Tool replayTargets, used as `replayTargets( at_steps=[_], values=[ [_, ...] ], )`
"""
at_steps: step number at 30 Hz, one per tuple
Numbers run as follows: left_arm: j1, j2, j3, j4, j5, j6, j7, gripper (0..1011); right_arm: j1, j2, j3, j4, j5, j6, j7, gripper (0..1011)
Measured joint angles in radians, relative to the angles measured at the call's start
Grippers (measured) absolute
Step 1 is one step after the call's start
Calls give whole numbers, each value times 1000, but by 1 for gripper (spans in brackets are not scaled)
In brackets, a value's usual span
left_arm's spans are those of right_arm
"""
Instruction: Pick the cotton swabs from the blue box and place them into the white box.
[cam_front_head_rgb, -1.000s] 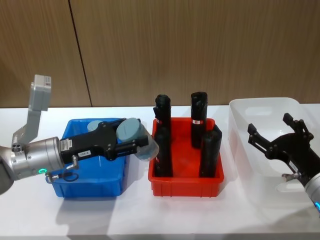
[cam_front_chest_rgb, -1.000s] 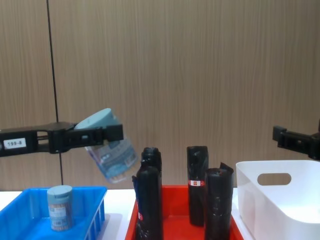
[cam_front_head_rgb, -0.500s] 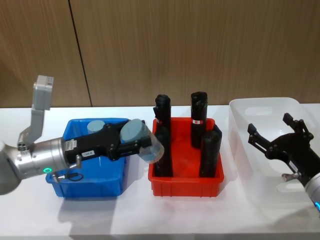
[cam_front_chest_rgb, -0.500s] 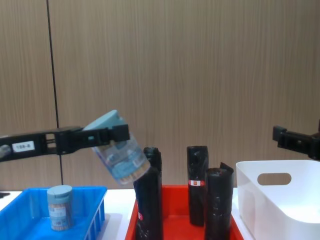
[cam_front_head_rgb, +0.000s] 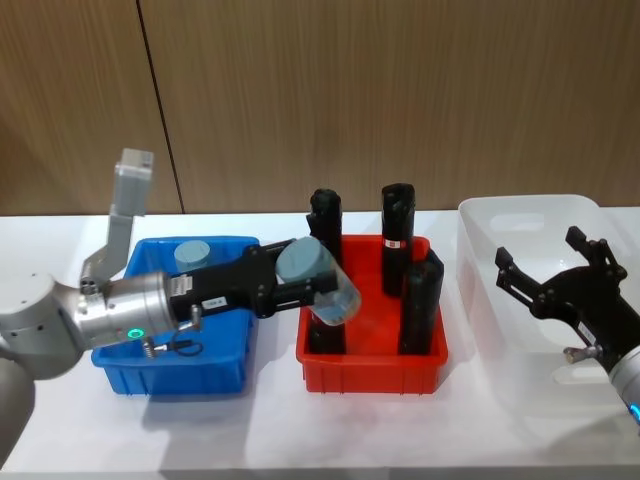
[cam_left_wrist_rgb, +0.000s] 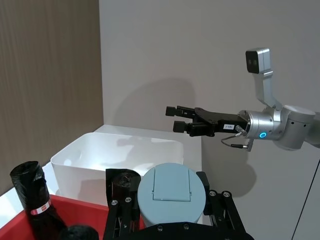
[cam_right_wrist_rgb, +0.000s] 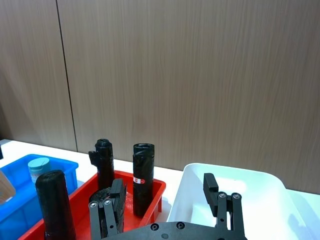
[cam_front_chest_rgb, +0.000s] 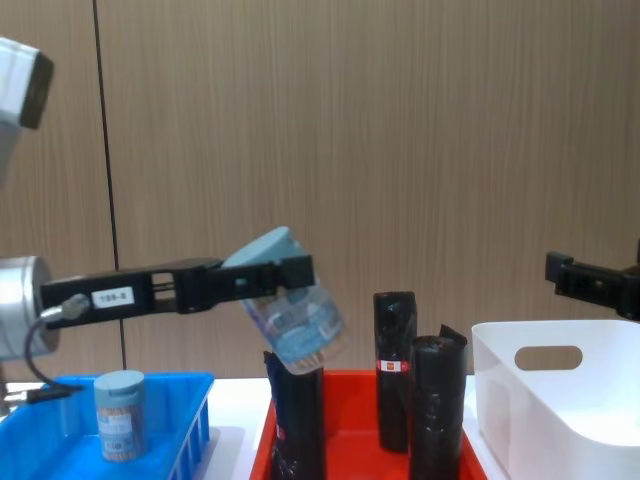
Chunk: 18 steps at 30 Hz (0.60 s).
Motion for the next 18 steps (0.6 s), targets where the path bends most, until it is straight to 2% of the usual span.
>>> replayTargets(
  at_steps=[18],
  values=[
    [-46, -34, 31, 49, 28, -15, 2, 666, 0, 0, 0, 0, 0, 0, 0, 1002]
  ],
)
